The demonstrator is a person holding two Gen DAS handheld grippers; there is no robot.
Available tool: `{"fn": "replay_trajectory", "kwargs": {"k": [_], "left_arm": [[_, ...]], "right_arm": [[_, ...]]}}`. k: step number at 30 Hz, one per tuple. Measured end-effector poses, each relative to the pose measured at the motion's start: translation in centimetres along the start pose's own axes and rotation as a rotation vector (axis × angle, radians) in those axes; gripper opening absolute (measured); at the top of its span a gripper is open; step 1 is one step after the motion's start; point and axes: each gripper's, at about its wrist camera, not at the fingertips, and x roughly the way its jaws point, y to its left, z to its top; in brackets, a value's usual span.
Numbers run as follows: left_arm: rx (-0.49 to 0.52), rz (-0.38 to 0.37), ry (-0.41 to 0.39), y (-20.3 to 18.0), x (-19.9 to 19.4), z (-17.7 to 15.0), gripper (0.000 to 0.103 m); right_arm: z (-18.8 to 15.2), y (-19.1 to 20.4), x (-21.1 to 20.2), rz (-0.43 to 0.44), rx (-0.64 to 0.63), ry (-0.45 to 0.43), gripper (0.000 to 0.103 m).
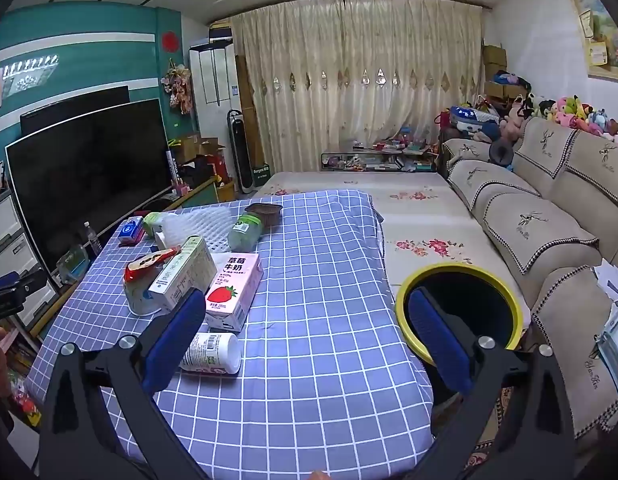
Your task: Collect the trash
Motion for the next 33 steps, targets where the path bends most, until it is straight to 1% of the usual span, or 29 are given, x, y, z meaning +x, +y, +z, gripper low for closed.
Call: {"fn": "replay_trajectory", "kwargs": {"k": [9, 11, 16, 17, 19, 33], "left_arm": [[0.004, 0.004, -0.002, -0.1, 0.0, -0.1, 0.099], [0.005, 0.001, -0.001, 0.0, 0.0, -0.1, 0.099], [0.004, -0.002, 0.002, 0.1, -0.3, -0.1, 0.099], [0.004, -0.002, 0.002, 0.2, -0.4, -0.1, 0.099], [0.010, -0.002, 0.003, -0.1, 0.1, -0.2, 0.099], [0.019, -0.008, 0.013, -0.3, 0.2, -0.2, 0.099]], "right_arm": [[0.1, 0.0, 0.5, 0.004, 0.003, 0.005, 0.097], [-0.5, 0.1, 0.2, 0.005, 0.006, 0.003, 0.097], [0.0, 0.5, -0.2, 0.010, 0.008, 0.009, 0.097], [-0.1, -0.1, 0.6, 0.011, 0.014, 0.015, 0.097], [-0.1, 0.0, 0.5, 0.012, 0.013, 0.017, 0.097], [-0.2, -0.1, 1.0, 0.015, 0.016, 0.027, 0.097]]}}
